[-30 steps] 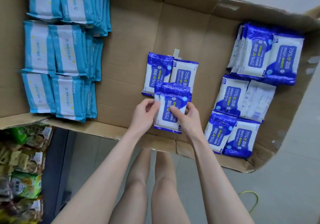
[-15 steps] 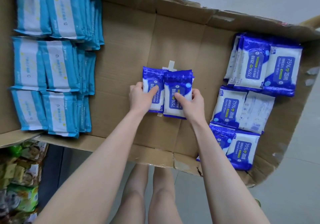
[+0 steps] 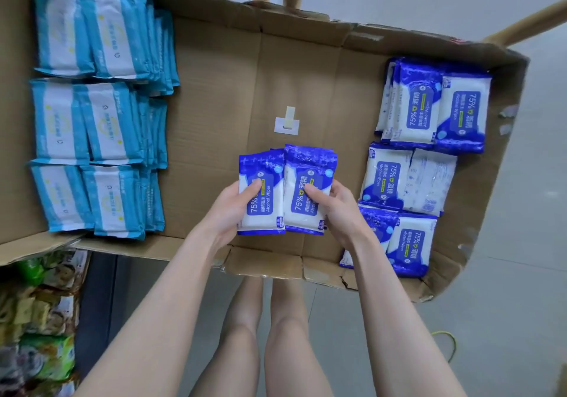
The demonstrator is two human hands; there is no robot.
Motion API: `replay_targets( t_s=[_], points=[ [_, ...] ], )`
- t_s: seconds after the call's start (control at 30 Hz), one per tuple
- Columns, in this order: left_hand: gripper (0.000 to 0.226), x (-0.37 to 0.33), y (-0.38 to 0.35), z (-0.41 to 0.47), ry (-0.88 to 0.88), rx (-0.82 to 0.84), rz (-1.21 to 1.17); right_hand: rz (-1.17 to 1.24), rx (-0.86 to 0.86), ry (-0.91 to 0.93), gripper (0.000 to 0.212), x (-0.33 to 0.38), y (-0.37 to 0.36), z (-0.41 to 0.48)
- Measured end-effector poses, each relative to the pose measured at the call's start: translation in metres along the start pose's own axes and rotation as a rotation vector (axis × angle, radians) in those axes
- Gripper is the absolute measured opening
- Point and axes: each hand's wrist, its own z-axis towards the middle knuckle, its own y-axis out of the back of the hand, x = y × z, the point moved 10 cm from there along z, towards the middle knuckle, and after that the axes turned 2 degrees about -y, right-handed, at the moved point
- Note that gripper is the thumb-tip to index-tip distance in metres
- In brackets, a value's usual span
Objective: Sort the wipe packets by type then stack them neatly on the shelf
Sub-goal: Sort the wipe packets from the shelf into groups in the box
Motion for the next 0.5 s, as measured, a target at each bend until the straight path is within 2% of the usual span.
replay_targets(
  t_s=[0.17, 0.33, 0.5],
  points=[
    [0.04, 0.012, -0.001, -0.015, 0.007, -0.042, 0.008, 0.082, 0.003, -0.047, 0.042, -0.023, 0.0, -0.022],
    [0.028, 0.023, -0.02, -0.033, 0.008, 0.014, 0.055, 0.115, -0.129, -0.041, 0.034, -0.042, 0.021, -0.048],
    [0.024, 0.023, -0.051, -0.048, -0.019, 0.007, 0.1, 0.155, -0.32, 0.003, 0.028, -0.04, 0.083, -0.081]
  ],
)
